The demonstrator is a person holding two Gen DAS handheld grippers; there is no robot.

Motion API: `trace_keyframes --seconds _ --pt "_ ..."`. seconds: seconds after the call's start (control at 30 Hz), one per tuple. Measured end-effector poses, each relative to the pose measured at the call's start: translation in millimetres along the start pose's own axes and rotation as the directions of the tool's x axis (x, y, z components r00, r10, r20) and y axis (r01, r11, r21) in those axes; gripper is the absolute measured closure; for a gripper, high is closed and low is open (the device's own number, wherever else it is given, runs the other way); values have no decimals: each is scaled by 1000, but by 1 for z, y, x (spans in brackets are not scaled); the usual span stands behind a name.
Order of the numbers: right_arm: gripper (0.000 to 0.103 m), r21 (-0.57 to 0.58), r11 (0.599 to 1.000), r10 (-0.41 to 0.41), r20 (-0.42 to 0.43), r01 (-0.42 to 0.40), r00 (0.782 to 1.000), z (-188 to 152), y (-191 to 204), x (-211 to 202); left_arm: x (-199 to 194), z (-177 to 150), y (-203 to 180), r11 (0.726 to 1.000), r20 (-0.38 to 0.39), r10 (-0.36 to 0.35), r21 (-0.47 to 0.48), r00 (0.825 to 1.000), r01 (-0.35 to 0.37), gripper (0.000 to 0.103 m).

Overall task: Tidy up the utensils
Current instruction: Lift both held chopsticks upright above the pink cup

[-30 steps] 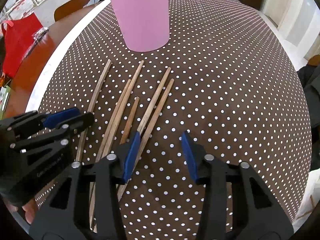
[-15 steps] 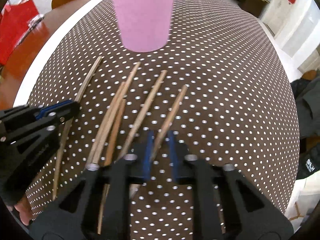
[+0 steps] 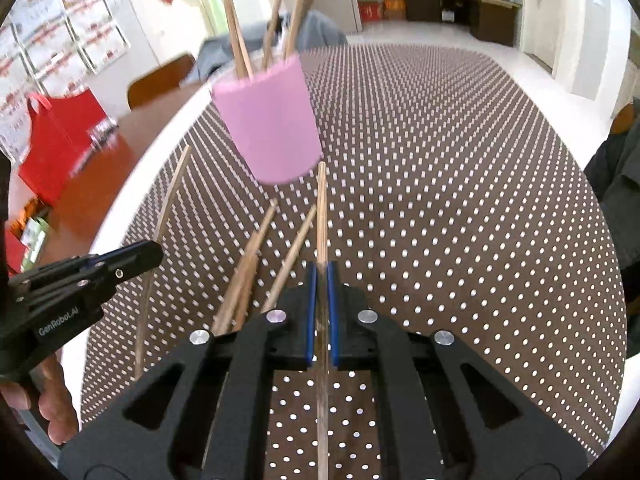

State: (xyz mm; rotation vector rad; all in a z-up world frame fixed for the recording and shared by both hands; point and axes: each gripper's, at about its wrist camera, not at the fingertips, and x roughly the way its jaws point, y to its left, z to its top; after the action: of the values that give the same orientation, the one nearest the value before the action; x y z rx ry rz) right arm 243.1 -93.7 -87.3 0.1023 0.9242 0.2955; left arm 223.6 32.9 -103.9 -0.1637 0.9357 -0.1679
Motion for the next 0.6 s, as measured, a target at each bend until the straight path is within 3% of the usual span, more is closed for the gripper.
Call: trace_keyframes --seconds 0.17,0.33,0.47,0.6 --pt "97 10 998 62 114 -64 991 3 -12 -37 -38 11 -10 998 100 -58 36 993 54 97" --pt "97 -8 995 103 251 -104 963 6 -8 -84 -67 18 -32 988 192 -128 113 973 107 97" --pt "97 -34 993 121 323 -116 939 15 -6 -107 -85 26 -46 978 282 -171 162 944 129 97" --pt "97 -60 989 146 369 -133 918 19 -8 -129 -96 35 -56 974 394 -169 206 903 93 97"
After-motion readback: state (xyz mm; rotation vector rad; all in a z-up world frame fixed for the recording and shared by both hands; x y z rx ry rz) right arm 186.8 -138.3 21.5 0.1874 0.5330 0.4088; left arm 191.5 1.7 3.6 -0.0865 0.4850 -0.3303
